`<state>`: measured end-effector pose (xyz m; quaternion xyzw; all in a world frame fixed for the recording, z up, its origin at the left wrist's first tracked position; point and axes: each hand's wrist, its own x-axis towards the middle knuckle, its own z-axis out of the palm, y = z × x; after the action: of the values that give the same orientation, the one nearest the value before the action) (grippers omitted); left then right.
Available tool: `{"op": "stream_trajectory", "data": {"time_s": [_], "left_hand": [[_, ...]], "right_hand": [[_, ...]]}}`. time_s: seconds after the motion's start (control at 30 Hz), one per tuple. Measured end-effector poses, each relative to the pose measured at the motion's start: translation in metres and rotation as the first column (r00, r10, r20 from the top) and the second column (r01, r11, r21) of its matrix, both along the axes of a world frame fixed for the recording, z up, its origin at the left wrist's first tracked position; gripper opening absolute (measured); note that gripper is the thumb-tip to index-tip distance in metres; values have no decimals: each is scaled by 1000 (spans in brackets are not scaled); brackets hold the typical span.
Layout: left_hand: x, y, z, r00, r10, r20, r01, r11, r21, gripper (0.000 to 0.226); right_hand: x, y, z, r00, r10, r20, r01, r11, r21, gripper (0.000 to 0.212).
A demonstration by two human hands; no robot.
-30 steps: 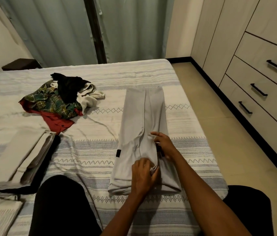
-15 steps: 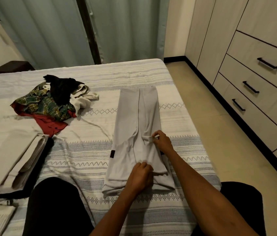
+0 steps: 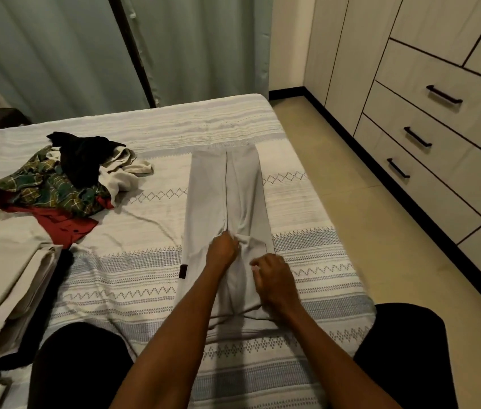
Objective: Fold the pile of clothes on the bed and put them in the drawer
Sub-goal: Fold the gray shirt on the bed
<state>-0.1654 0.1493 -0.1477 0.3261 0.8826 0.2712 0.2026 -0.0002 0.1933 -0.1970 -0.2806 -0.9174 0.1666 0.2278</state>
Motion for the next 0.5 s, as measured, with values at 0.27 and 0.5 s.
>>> {"op": "stream_trajectory", "data": {"time_s": [0.27,0.5], "left_hand": [[-12,31,-6,983,152,104,-143,986,-86,35],[4,12,-22,950,111,-292,-90,992,86,25]], "right_hand": [[25,-6,-20,964,264,11,-264,964,-33,25],[25,6,-14,971,239,-4,-239,968,-70,26]]}}
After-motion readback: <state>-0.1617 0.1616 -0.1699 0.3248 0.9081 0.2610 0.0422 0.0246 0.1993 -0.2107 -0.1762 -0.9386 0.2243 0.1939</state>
